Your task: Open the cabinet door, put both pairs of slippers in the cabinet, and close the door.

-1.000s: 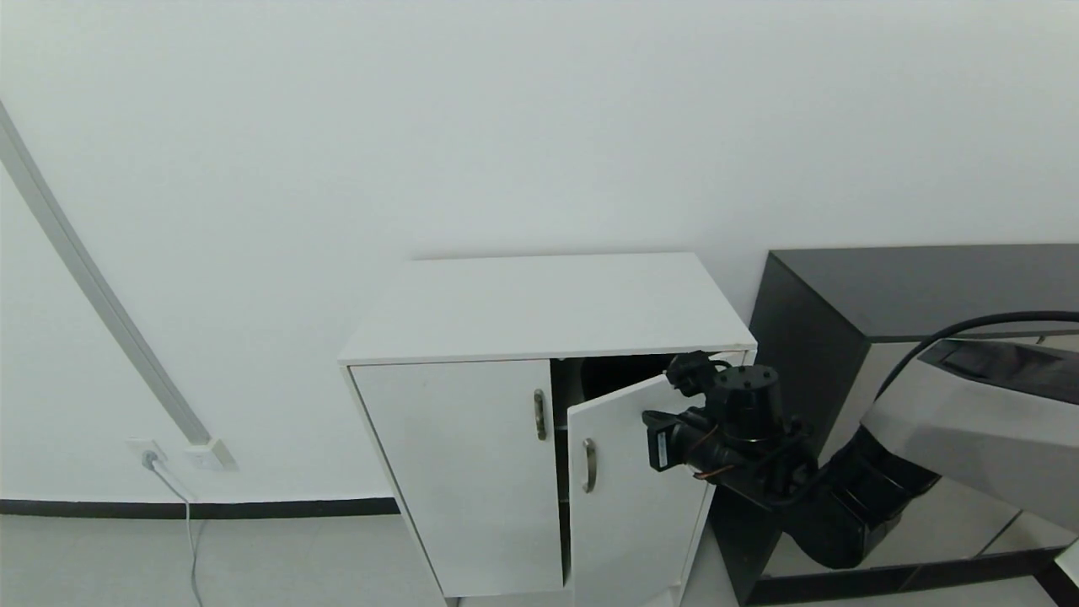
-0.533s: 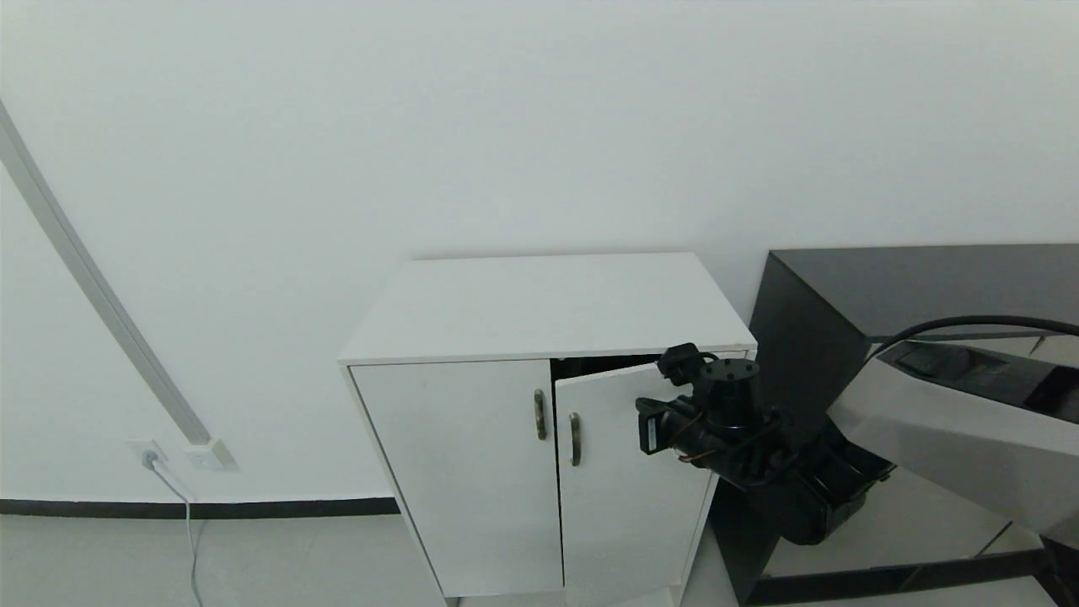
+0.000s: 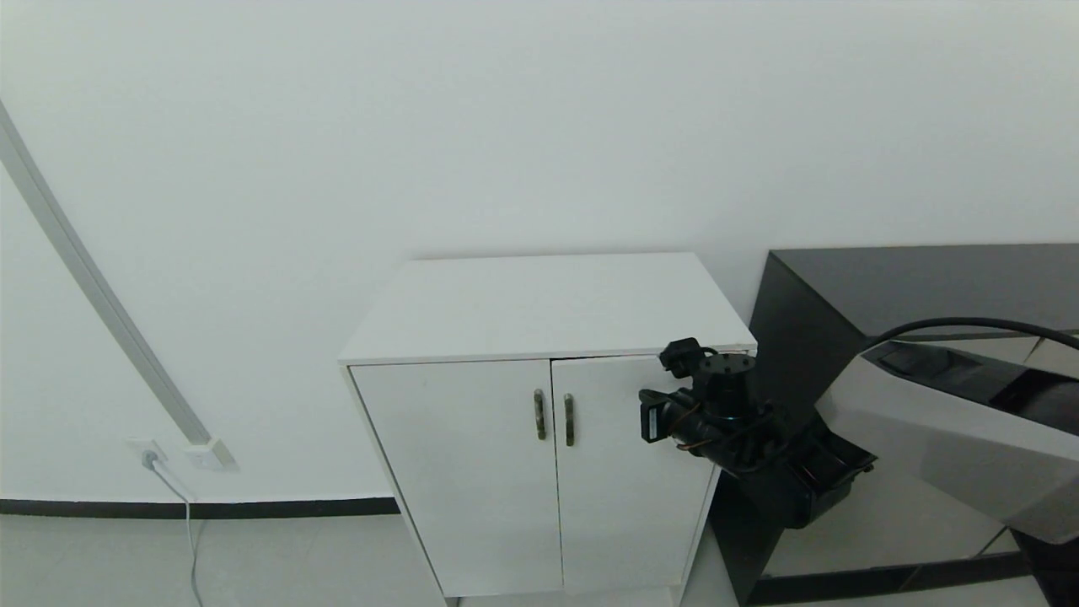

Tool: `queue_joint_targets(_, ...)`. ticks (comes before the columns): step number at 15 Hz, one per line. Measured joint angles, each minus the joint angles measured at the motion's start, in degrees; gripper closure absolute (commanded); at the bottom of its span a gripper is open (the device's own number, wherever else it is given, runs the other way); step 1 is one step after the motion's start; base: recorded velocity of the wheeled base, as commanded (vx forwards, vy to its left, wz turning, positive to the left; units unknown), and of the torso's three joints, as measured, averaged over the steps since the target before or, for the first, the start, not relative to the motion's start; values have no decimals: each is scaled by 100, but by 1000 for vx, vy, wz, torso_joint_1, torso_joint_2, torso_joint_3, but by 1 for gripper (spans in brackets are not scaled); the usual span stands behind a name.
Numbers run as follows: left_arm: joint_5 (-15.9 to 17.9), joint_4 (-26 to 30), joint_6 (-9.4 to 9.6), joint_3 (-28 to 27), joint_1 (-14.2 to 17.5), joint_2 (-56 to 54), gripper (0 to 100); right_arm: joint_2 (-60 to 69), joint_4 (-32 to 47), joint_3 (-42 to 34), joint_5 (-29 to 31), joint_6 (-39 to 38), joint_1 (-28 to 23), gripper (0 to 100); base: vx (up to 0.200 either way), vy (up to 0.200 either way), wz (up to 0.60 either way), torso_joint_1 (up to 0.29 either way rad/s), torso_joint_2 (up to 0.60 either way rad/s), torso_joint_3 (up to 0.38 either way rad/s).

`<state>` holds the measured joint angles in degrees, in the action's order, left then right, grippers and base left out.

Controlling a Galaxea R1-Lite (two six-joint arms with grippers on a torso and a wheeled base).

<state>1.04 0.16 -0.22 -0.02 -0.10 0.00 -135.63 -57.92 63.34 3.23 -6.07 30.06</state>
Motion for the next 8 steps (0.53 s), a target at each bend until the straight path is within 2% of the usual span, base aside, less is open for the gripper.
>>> queue_joint_targets(8,2,2,0,0,0,0,100,-113,72,223,0,0,-60,100,0,0,0,0,0,0)
